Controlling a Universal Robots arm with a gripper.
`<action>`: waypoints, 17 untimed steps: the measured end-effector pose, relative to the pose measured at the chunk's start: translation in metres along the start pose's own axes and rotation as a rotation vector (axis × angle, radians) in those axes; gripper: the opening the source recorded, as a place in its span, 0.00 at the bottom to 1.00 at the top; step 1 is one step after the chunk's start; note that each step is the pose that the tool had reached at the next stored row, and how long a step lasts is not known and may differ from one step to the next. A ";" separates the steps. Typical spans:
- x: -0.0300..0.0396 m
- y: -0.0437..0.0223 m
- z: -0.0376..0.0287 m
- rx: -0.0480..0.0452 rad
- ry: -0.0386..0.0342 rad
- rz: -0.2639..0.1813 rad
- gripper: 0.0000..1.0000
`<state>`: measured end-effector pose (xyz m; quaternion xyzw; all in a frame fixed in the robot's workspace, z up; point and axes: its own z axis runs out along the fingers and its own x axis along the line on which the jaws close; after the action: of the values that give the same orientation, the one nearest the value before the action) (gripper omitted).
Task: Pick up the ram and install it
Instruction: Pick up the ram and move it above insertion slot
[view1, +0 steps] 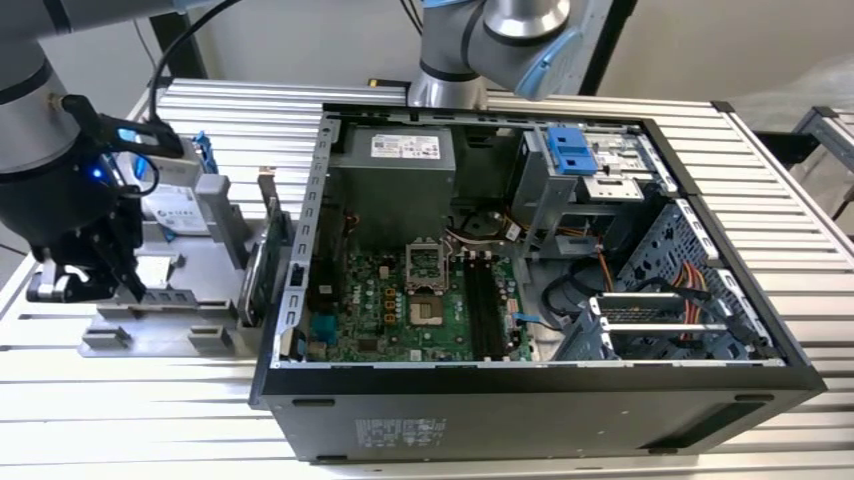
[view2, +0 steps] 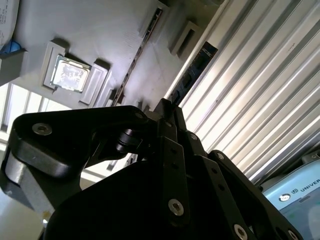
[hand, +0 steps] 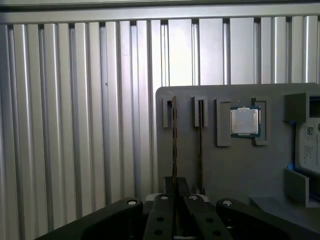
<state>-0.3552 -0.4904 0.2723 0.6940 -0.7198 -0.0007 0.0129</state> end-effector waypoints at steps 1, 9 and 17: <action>0.0000 0.0000 -0.0003 0.0001 -0.0001 0.000 0.00; 0.0000 0.0001 -0.0036 -0.0001 0.0000 0.000 0.00; 0.0001 0.0001 -0.0069 0.0000 0.0000 0.000 0.00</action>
<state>-0.3552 -0.4903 0.2791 0.6939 -0.7200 -0.0007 0.0129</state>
